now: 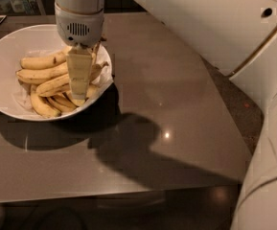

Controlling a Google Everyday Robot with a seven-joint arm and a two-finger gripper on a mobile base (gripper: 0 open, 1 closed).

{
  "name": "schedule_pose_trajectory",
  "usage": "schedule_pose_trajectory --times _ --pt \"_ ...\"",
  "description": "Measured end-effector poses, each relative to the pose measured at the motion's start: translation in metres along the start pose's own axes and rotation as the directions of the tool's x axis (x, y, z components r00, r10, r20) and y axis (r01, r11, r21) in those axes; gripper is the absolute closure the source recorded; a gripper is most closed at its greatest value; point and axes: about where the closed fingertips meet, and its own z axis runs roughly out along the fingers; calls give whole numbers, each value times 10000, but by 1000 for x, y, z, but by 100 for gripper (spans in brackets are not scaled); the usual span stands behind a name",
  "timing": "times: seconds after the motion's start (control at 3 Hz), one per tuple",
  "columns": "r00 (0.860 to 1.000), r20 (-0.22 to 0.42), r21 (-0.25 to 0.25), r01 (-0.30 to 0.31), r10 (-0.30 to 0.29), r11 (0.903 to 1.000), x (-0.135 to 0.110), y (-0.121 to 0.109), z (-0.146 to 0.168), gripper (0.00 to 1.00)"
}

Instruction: Pick banana from white bowl

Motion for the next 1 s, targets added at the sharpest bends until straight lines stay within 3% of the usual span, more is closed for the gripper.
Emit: schedule_pose_trajectory --times 0.67,1.0 --pt "9992 -242 -113 321 -324 9994 -7 -8 10 16" --pt "9989 -289 -309 360 -369 9989 -7 -10 19 21"
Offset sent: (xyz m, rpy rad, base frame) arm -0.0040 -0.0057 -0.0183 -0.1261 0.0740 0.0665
